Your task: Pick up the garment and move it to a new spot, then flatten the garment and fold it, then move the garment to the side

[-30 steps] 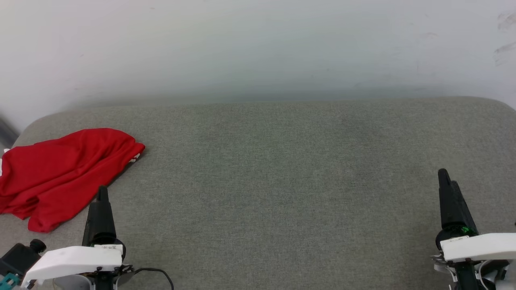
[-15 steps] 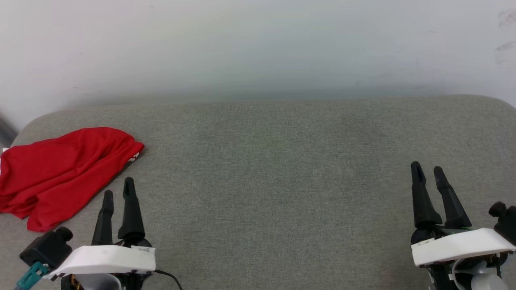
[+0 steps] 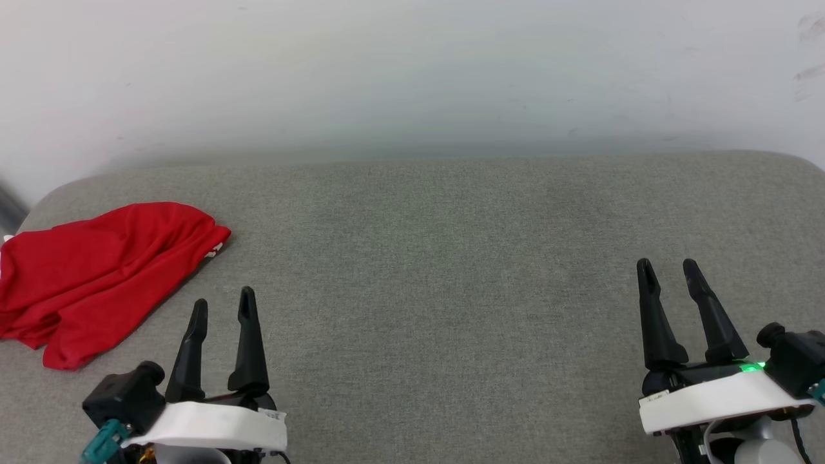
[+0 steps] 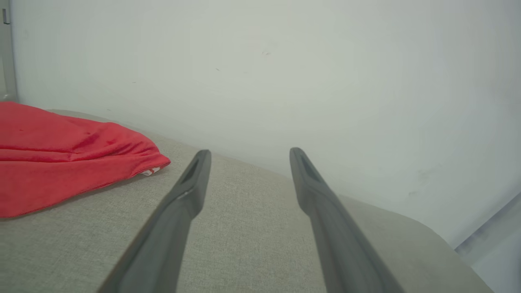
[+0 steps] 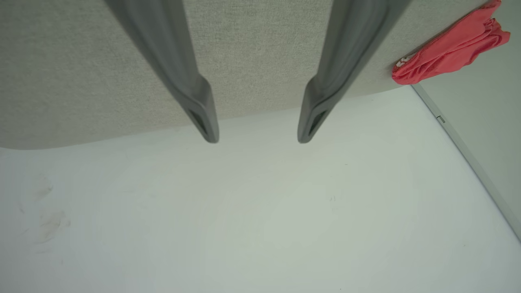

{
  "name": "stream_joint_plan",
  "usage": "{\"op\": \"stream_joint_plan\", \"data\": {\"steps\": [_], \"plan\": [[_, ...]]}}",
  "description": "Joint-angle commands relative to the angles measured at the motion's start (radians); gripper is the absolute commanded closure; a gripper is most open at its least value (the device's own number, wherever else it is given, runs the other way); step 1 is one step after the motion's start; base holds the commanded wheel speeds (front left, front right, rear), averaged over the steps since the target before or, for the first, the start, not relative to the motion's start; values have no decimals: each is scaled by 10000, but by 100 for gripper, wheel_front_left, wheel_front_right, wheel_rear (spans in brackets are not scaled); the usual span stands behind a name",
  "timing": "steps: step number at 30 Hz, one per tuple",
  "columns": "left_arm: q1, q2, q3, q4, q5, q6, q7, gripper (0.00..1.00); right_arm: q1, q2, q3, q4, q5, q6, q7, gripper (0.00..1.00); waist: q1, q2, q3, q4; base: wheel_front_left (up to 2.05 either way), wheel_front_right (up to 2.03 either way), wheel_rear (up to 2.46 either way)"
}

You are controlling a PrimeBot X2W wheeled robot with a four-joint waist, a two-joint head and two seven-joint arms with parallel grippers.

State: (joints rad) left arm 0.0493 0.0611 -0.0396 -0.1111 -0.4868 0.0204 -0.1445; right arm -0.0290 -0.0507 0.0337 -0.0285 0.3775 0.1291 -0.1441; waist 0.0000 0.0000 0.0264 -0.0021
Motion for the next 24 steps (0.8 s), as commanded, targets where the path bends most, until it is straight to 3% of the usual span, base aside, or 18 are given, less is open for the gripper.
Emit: {"op": "stream_joint_plan", "data": {"steps": [1, 17, 21, 24], "plan": [[0, 95, -94, -122, 295, 85, -98, 0, 59, -1, 24, -159, -248, 22, -103, 0, 0, 0, 2, 3, 0, 0, 0], [118, 981, -1705, -152, 2084, 1311, -487, 0, 312, 2, 140, 83, -1823, 23, -487, 0, 0, 0, -52, 0, 0, 0, 0], [154, 1165, -2029, -90, 2397, 1510, -569, 0, 305, 3, 181, 145, -2248, 23, -576, 0, 0, 0, -79, 0, 0, 0, 0], [243, 1226, -2282, 51, 2446, 1368, -642, 0, 349, 4, 295, 127, -2469, 24, -639, 0, 0, 0, -104, -4, 0, 0, 0]]}}
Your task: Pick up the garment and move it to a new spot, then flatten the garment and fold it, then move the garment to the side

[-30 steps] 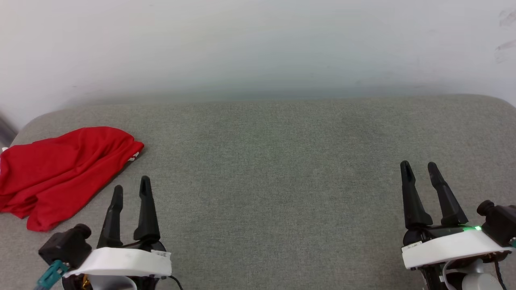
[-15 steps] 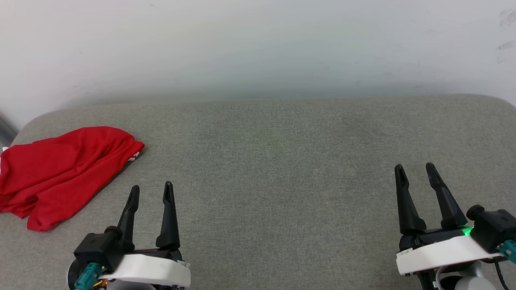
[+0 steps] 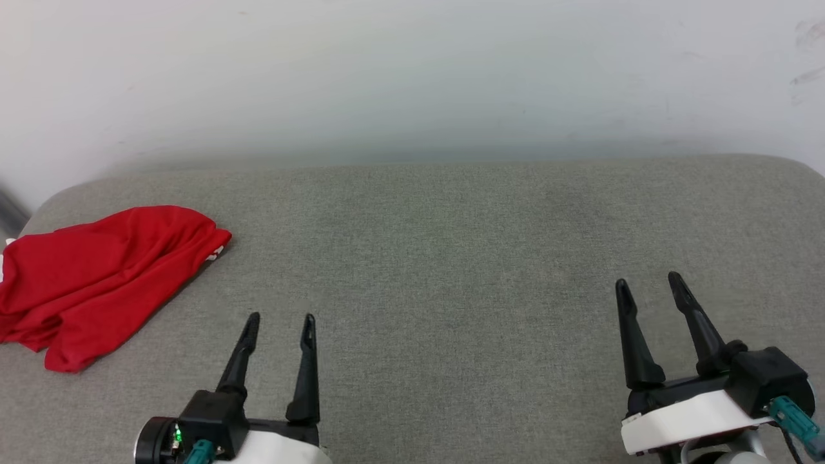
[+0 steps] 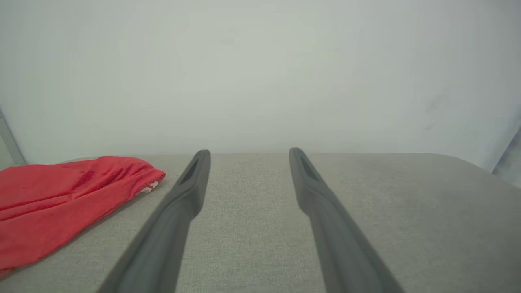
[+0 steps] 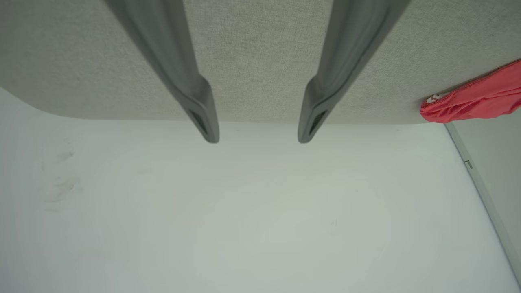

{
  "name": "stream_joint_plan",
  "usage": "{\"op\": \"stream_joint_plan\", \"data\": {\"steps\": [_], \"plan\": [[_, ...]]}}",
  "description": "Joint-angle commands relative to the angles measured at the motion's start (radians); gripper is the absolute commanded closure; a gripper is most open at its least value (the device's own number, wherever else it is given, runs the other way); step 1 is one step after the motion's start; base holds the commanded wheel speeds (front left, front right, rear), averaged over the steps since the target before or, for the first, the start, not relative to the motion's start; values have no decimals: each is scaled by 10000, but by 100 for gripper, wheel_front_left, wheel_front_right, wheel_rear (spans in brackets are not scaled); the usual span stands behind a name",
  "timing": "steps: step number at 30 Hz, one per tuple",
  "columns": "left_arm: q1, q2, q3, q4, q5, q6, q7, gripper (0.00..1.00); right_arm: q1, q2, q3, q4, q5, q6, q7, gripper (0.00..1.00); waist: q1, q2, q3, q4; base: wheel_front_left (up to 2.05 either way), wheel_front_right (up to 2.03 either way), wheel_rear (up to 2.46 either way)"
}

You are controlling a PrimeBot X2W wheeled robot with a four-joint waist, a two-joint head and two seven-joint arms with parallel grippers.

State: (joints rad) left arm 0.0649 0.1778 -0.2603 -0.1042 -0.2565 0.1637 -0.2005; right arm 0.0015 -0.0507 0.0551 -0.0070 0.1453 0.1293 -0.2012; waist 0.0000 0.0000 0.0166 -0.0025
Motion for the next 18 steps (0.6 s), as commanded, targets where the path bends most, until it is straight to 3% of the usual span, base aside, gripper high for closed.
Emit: {"op": "stream_joint_plan", "data": {"steps": [1, 7, 18], "plan": [[87, 80, -131, 21, 207, -114, -93, 0, 49, 5, 173, -119, -211, 22, -97, 0, 0, 0, -12, 0, 0, 0, 0], [218, -189, 65, 7, 212, -372, -226, 0, 94, 5, 268, -255, -587, 12, -225, 0, 0, 0, -30, 2, 0, 0, 0], [637, -1100, 1726, 80, 343, -2077, -441, 0, 220, 8, 231, -185, -251, 13, -432, 0, 0, 0, 9, 29, 0, 0, 0]]}}
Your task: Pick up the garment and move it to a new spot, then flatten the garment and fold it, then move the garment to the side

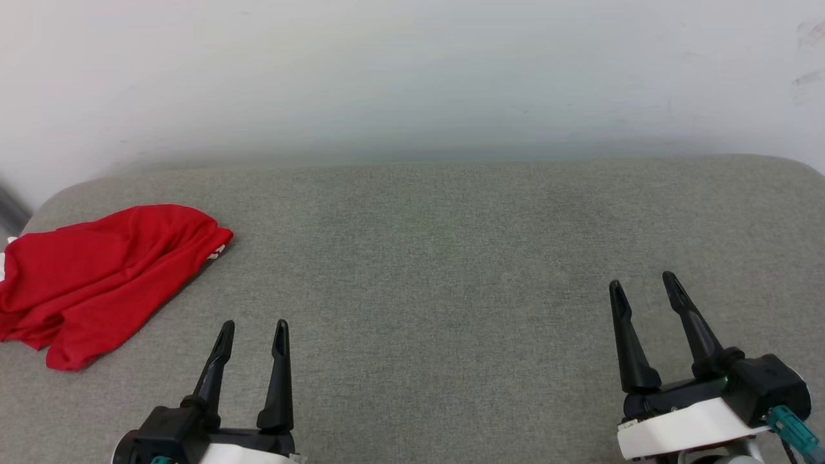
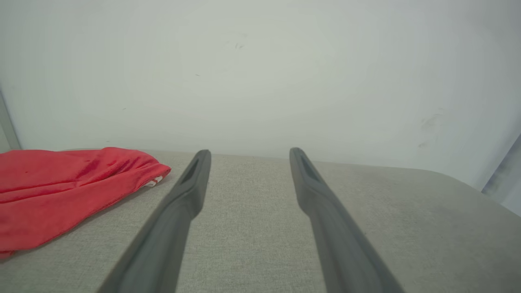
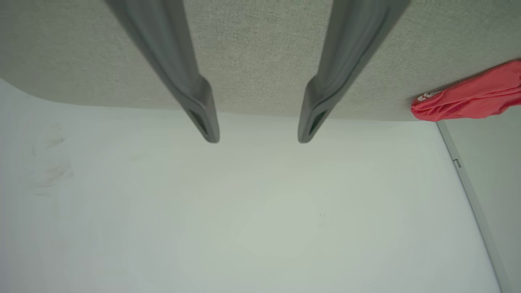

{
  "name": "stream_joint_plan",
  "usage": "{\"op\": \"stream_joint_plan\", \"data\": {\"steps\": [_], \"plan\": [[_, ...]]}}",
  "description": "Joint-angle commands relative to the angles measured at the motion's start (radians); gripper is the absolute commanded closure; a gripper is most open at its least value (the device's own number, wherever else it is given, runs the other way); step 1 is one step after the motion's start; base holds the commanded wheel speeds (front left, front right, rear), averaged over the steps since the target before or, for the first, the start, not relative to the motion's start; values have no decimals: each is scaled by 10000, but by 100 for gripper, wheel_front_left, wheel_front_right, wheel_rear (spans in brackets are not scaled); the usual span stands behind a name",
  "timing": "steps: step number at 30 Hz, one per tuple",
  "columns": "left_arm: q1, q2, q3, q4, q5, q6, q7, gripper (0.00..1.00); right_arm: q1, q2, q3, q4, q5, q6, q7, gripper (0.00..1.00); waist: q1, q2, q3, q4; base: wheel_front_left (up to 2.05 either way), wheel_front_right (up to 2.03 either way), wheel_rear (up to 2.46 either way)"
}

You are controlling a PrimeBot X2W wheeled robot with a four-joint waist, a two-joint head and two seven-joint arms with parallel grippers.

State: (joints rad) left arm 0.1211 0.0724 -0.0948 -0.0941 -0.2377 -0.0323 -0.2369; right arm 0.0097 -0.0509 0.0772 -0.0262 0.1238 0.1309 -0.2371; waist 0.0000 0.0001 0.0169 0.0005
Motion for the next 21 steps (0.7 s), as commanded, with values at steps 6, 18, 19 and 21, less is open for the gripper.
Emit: {"op": "stream_joint_plan", "data": {"steps": [6, 18, 19, 21], "plan": [[164, -200, 364, 247, 549, -674, -175, 0, 173, 11, -103, 379, 155, -3, -190, 0, 0, -1, 33, 3, 0, 0, 0], [139, -225, 330, 411, 1008, -801, -298, 0, 96, 13, -222, 495, -71, -3, -284, 0, 0, -1, 83, 39, 0, 0, 0], [123, -222, 371, 390, 915, -737, -298, 0, 106, 13, -211, 496, -38, -3, -284, 0, 0, -1, 87, 81, 0, 0, 0], [83, -224, 390, 431, 969, -749, -289, 0, 171, 13, -174, 565, 81, -3, -284, 0, 0, -1, 88, 222, 0, 0, 0]]}}
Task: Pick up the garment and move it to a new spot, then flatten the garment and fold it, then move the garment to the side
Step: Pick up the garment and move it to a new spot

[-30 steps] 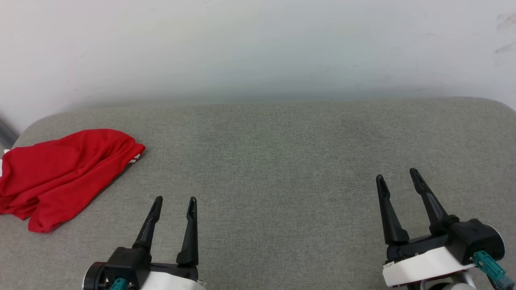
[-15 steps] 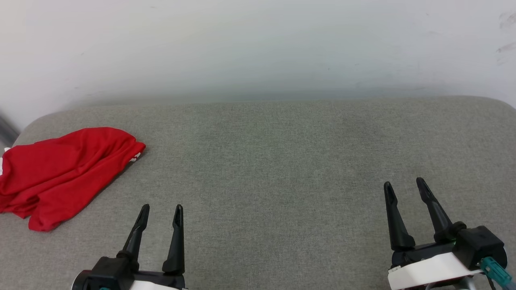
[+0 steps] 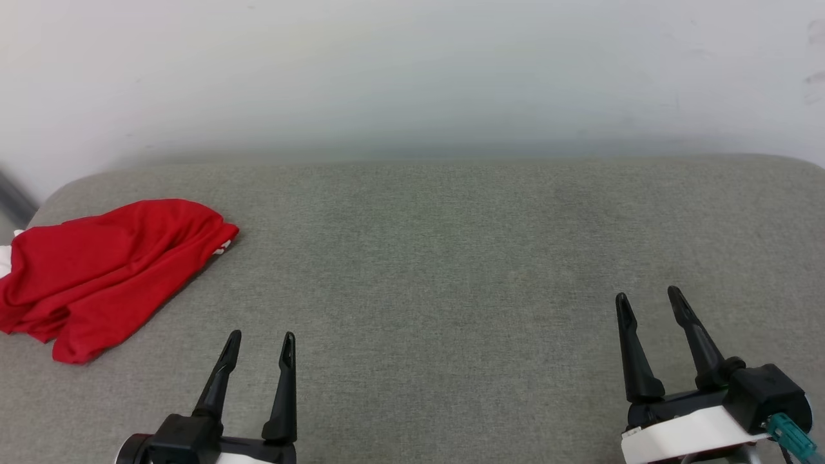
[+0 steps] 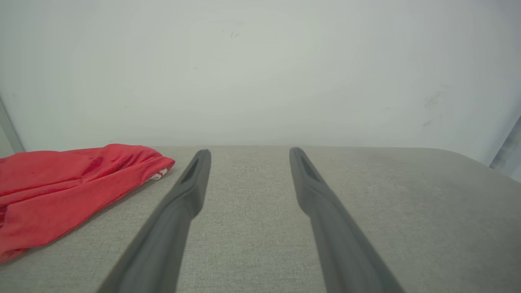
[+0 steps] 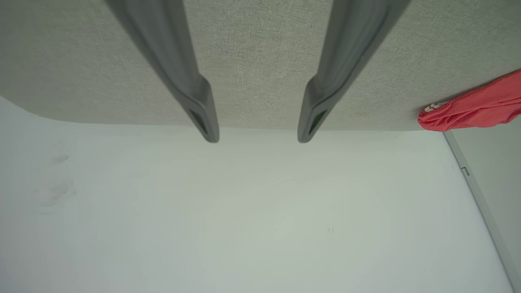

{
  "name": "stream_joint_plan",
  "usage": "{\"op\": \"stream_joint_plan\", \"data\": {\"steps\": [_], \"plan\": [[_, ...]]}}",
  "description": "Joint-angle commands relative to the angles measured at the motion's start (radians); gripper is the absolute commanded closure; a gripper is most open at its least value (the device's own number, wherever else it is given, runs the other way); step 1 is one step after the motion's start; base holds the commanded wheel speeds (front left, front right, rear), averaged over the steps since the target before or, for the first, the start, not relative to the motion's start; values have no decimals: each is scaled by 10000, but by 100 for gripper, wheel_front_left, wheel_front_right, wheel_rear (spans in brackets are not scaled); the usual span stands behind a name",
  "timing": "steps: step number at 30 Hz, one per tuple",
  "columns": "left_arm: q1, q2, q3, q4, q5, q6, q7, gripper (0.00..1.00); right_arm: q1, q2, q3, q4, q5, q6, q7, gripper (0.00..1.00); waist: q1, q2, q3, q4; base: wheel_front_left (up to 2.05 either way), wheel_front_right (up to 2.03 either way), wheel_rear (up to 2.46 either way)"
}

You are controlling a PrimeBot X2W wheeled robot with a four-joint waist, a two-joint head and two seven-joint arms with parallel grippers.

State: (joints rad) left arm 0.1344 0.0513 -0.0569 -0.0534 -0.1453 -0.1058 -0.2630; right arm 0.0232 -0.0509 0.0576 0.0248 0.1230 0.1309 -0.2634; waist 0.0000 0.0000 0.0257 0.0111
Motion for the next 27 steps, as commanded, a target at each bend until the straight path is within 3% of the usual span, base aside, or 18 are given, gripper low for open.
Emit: {"op": "stream_joint_plan", "data": {"steps": [1, 8, 27], "plan": [[-51, -15, -6, 53, 69, -32, -28, 0, 69, 13, 36, 77, 167, -3, -21, 0, 0, 0, 0, 214, 0, 0, 0], [1, -13, 78, 170, 238, -73, -28, 0, 106, 13, 173, 110, 303, -3, -21, 0, 0, 0, -7, 1002, 0, 0, 0], [440, -14, 291, 99, 542, -57, -28, 0, 281, 11, 725, 368, 539, -3, -21, 0, 0, 0, -341, 4187, 0, 0, 0]]}}
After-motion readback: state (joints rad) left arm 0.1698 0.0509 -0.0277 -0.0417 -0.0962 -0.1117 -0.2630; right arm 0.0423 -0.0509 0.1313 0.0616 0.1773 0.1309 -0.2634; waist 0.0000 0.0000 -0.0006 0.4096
